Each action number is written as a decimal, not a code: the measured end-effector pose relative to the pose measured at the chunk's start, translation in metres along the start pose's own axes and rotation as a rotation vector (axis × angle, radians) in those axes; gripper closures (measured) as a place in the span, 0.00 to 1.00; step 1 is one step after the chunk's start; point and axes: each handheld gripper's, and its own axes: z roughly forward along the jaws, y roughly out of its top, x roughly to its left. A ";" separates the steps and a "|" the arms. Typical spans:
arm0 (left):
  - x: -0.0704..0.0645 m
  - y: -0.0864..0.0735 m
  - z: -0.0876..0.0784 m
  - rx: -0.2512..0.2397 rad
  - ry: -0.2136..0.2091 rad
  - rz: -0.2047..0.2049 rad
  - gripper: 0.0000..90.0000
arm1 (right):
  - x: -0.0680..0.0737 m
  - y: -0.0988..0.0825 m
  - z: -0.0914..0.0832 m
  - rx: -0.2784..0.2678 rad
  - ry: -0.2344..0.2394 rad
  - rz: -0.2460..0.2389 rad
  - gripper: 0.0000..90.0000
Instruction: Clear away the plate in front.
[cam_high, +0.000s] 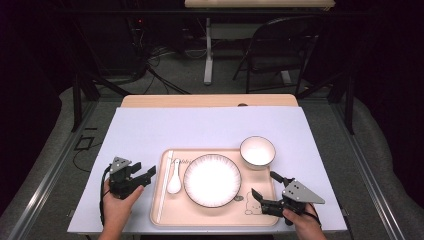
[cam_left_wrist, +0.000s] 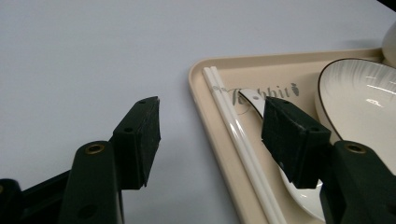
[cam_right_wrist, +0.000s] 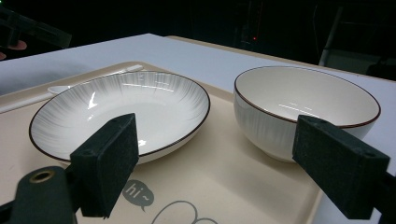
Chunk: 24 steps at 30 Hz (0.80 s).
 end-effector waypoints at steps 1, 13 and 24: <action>0.002 -0.002 0.001 -0.002 0.014 0.007 0.42 | 0.000 0.000 0.000 -0.001 0.000 0.001 0.15; 0.022 -0.015 0.009 -0.005 0.108 -0.002 0.38 | -0.001 0.000 -0.001 -0.005 -0.001 -0.006 0.15; 0.021 -0.015 0.010 -0.014 0.101 -0.016 0.38 | 0.000 0.000 -0.001 -0.004 0.003 -0.011 0.15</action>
